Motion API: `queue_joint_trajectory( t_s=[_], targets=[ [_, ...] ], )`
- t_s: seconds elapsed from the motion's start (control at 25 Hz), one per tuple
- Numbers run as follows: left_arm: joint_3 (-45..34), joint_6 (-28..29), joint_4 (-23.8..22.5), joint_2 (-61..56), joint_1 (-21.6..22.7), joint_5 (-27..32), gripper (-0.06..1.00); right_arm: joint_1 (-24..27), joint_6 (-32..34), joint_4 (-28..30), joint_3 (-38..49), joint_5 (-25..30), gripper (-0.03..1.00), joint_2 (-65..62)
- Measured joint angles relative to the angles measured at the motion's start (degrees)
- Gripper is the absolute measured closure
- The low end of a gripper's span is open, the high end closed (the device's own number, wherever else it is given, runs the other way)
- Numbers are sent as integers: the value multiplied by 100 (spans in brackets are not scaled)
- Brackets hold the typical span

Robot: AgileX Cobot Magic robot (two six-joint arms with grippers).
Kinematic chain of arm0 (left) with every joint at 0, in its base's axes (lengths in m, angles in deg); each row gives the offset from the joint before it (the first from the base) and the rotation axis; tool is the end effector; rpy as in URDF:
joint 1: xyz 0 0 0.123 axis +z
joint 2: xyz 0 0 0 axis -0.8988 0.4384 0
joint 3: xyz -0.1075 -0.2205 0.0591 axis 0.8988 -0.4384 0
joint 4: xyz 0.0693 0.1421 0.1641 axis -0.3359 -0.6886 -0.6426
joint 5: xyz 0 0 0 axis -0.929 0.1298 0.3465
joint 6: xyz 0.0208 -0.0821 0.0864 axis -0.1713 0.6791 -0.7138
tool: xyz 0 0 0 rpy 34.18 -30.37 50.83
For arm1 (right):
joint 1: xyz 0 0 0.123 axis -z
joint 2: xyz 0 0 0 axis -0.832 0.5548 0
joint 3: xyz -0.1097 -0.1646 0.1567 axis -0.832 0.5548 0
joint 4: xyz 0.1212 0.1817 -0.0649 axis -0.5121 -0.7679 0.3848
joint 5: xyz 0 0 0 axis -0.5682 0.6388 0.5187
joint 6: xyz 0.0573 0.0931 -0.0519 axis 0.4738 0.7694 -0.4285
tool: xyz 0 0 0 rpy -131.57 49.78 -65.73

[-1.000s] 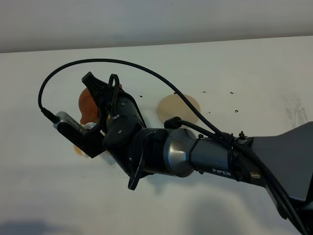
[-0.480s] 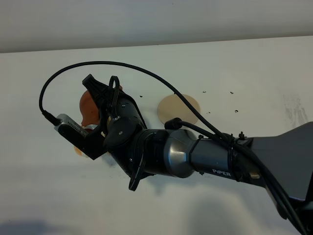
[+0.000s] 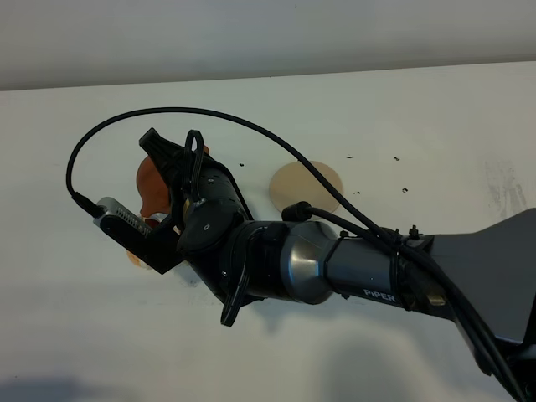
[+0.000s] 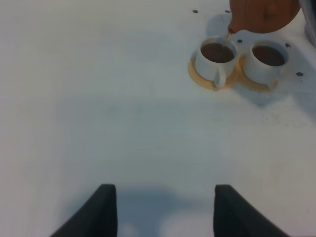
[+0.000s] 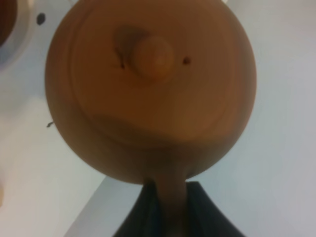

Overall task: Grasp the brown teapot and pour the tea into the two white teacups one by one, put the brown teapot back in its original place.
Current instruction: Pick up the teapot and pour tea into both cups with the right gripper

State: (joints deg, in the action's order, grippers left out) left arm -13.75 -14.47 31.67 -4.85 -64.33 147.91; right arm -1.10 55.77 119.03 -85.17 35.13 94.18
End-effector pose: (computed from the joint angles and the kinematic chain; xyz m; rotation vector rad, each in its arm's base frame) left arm 0.0371 -0.0091 0.2393 0.0137 2.0861 -0.1008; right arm 0.3075 0.3415 0.1551 -2.0586 0.9114 -1.0942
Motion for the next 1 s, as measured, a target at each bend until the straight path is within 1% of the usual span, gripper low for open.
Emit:
queue_joint_trajectory(
  t_s=[0.44,0.6,0.8,1.0],
  targets=[
    [0,-5,0,0,0,0,50,0,0,-6,0,-10,86,0],
    [0,-5,0,0,0,0,50,0,12,-102,0,-50,86,0],
    [0,-5,0,0,0,0,50,0,172,-578,0,-160,86,0],
    [0,-5,0,0,0,0,50,0,279,-1255,-28,-150,86,0]
  ],
)
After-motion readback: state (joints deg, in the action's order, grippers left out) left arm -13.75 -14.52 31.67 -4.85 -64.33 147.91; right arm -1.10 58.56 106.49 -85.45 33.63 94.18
